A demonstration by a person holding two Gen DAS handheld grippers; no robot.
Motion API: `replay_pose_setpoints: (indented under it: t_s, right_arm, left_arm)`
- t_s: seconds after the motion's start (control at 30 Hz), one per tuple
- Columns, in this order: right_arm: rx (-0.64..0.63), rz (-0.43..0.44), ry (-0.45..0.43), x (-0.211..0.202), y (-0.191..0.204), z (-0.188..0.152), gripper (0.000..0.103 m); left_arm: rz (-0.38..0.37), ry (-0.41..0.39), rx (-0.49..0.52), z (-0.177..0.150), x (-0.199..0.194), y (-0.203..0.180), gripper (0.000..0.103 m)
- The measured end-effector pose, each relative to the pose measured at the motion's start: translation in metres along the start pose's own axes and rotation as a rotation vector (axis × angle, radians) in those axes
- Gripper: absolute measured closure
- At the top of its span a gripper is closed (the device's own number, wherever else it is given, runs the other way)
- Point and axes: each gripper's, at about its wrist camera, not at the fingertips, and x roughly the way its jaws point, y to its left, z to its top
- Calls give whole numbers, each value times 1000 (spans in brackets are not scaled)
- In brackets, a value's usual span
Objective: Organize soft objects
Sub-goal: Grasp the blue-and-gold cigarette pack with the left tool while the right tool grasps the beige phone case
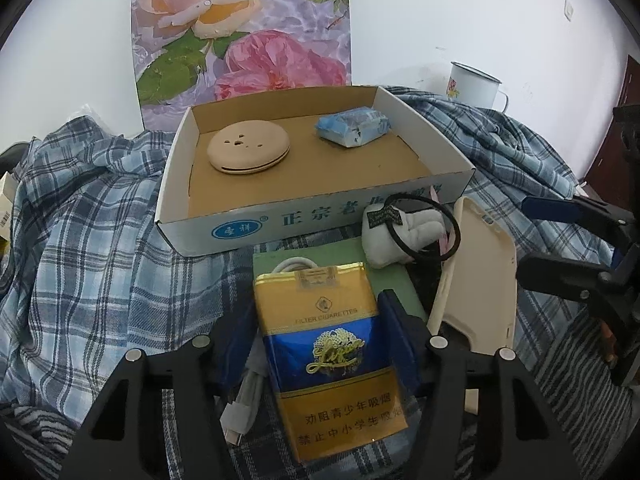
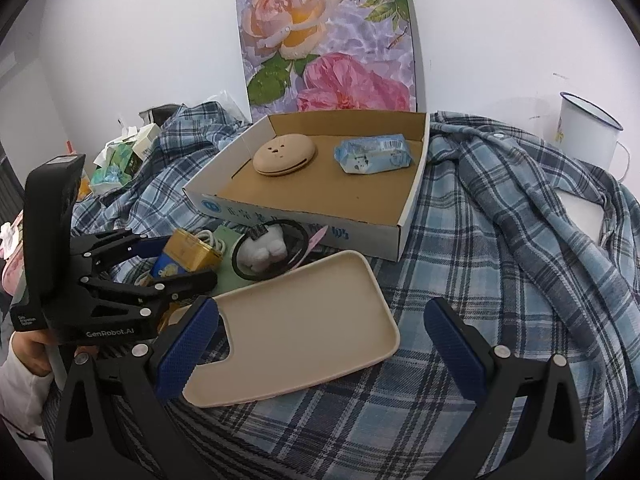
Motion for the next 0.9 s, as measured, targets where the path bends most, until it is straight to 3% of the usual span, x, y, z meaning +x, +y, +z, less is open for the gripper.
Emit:
replay_pose_setpoints:
  t_s: [0.4,0.67,0.83,0.9]
  right_arm:
    - [-15,28,71,16,0,1,1]
    - [-93,11,95,12,16,1,1]
    - [-121,-46,119,12,-2,8,1]
    - [-135,-11,131,15,-10,12,1]
  left_arm:
    - [-31,-58,-10,-2,-16,2,44]
    - [-59,-64,-32,-4,-22,6,44]
    - [-62,-55,-15,-6,-22,2,44]
    - [-58,-49,-9,-7,-21,1,44]
